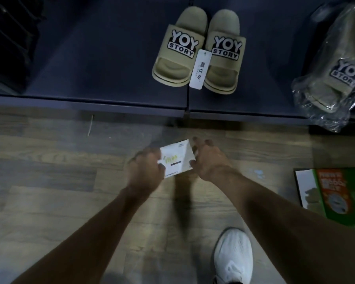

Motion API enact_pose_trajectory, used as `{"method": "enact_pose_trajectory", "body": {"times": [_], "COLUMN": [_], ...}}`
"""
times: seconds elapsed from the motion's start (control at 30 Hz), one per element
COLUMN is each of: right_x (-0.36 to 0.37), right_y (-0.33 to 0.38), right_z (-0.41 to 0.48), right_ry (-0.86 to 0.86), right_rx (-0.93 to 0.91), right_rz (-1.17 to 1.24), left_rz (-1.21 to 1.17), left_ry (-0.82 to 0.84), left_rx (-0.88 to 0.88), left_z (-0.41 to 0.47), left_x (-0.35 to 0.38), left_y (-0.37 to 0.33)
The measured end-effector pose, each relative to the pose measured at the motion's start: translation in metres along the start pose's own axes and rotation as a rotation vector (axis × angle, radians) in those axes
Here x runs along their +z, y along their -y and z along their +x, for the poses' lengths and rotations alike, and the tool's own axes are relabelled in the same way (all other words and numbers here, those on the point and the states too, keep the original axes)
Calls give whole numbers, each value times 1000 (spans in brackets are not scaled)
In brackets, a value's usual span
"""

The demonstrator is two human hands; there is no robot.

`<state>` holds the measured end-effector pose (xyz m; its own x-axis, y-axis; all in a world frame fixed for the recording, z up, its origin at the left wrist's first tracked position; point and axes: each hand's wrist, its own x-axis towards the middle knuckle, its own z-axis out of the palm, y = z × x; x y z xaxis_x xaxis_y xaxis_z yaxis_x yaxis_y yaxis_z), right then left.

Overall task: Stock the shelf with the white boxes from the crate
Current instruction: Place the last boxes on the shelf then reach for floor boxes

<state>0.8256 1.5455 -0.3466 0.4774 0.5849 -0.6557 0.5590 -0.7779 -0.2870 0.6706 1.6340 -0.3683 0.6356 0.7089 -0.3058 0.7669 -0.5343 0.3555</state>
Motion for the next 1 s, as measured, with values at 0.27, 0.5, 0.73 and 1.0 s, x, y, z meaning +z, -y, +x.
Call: {"method": "enact_pose_trajectory", "body": {"times": [0.27,0.5,0.73,1.0], "right_x": [5,10,4,-54], "right_y": [-1,22,26,64], "right_z": [15,20,-31,-119], "right_ry": [62,46,-49,-176], "right_rx": [-14,-94,-140,-111], "right_rz": [-2,-71,-41,-16], "left_rz": [-169,-323,-431,-397], "left_ry": [329,254,-1,-23], "left_rx": [-388,-347,-292,-175], "left_z": [5,7,-23,-86], "left_x": [8,20,-6,-118], "left_y": [36,28,21,3]}}
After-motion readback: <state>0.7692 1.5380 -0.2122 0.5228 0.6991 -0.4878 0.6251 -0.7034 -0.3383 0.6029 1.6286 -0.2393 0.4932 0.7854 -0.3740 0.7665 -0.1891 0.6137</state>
